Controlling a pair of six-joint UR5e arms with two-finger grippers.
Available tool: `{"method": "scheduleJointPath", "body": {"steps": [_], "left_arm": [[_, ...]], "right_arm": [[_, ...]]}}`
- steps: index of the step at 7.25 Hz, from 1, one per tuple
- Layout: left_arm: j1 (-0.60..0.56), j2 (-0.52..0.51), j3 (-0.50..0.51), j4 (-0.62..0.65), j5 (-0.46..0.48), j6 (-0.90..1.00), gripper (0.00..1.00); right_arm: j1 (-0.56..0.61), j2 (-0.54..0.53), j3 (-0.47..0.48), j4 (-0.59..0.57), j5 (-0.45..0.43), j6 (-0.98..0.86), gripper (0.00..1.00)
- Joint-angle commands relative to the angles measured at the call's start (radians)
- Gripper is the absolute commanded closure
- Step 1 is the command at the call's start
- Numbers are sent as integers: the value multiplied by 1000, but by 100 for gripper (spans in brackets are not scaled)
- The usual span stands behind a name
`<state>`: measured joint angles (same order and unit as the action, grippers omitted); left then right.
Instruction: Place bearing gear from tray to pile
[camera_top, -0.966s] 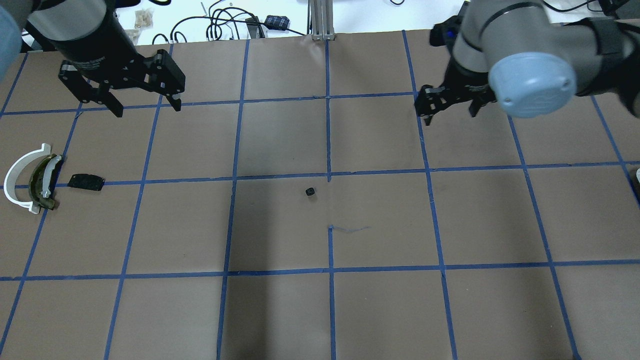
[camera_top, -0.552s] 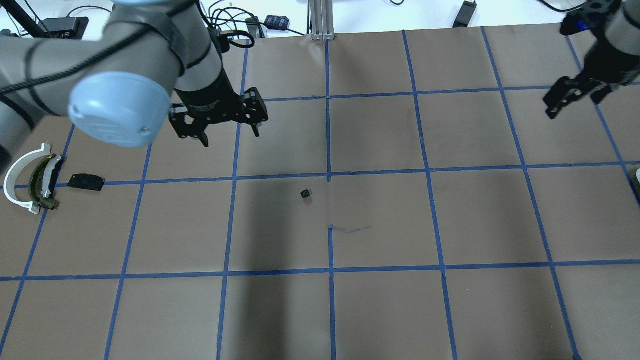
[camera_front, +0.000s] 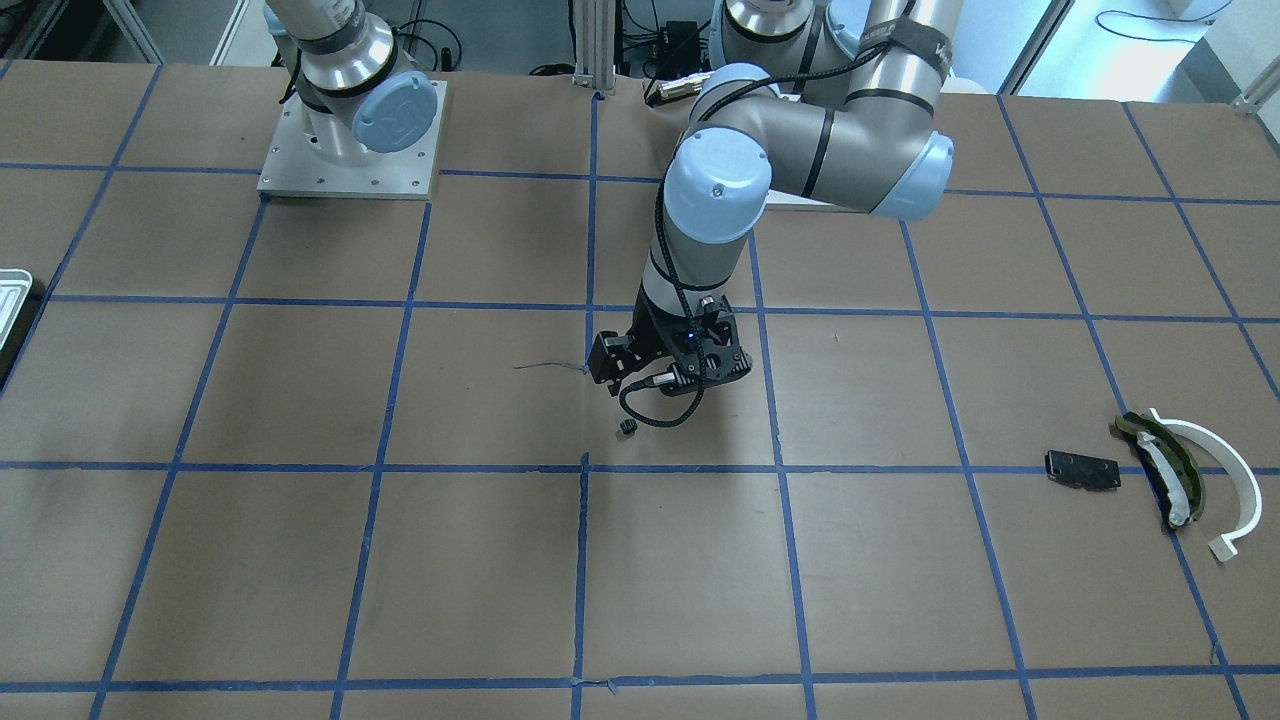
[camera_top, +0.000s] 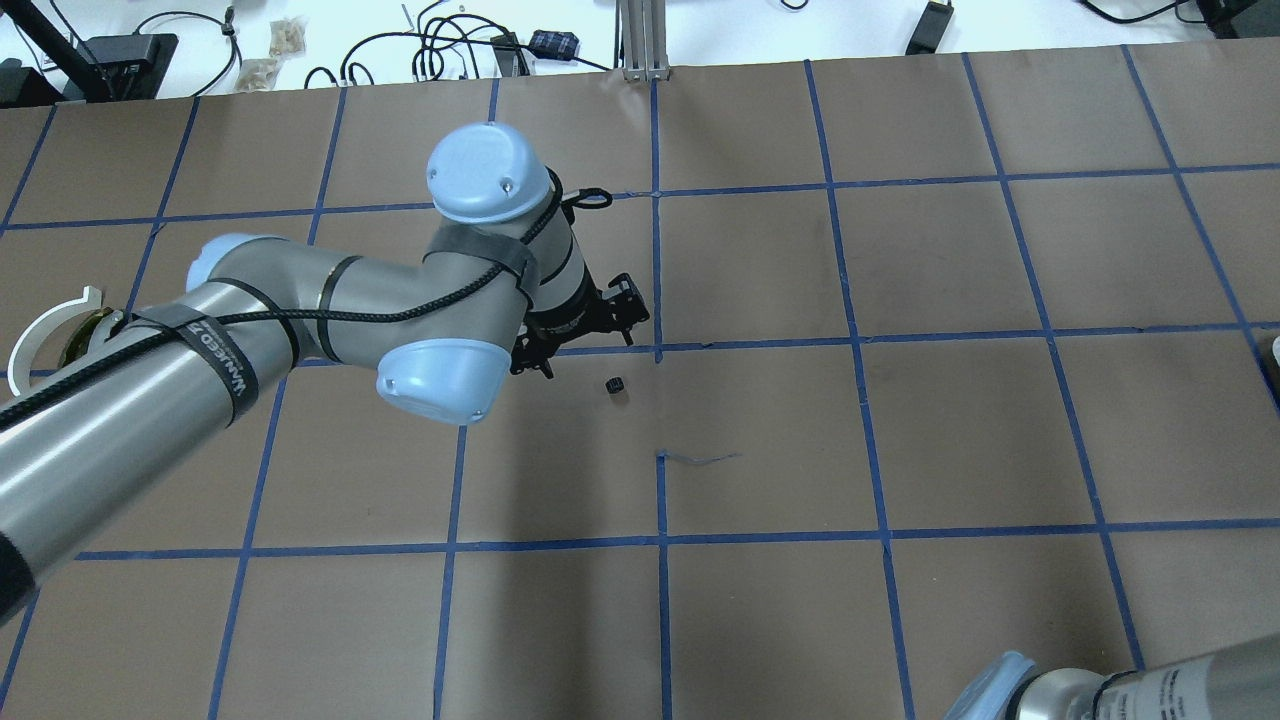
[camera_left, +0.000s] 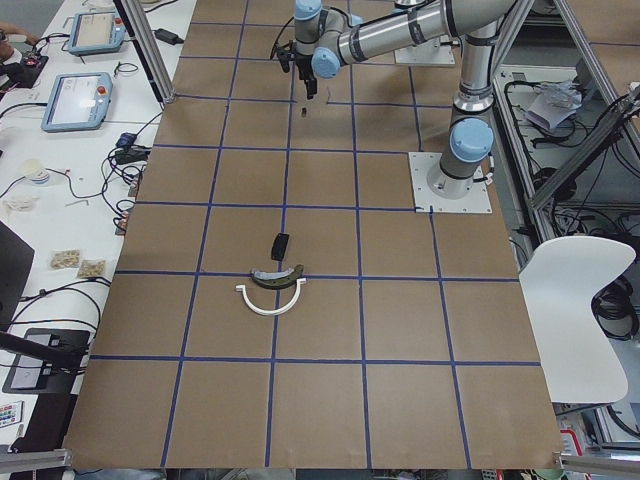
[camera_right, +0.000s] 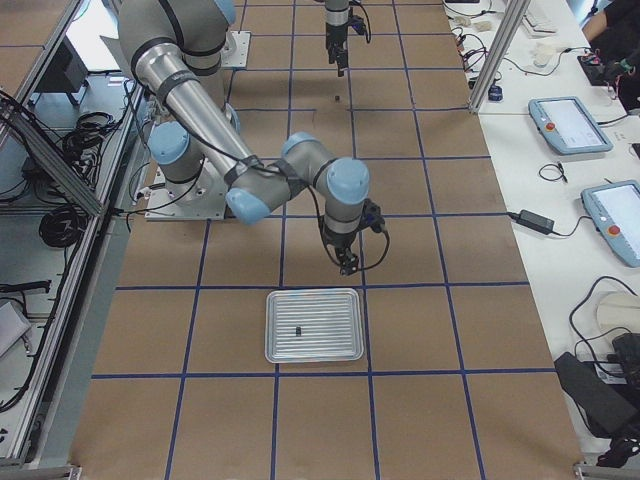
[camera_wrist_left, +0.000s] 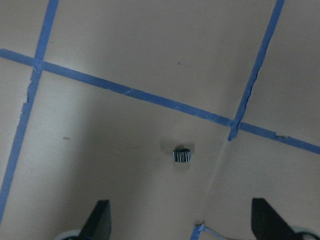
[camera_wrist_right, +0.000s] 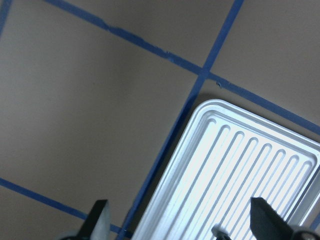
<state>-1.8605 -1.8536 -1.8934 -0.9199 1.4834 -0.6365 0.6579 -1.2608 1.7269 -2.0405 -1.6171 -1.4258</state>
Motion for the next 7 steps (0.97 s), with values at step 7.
{"method": "scheduleJointPath", "body": {"steps": [7], "left_arm": [[-52, -179, -38, 299, 34, 120, 0]], "right_arm": [[-158, 209, 17, -242, -64, -423, 15]]}}
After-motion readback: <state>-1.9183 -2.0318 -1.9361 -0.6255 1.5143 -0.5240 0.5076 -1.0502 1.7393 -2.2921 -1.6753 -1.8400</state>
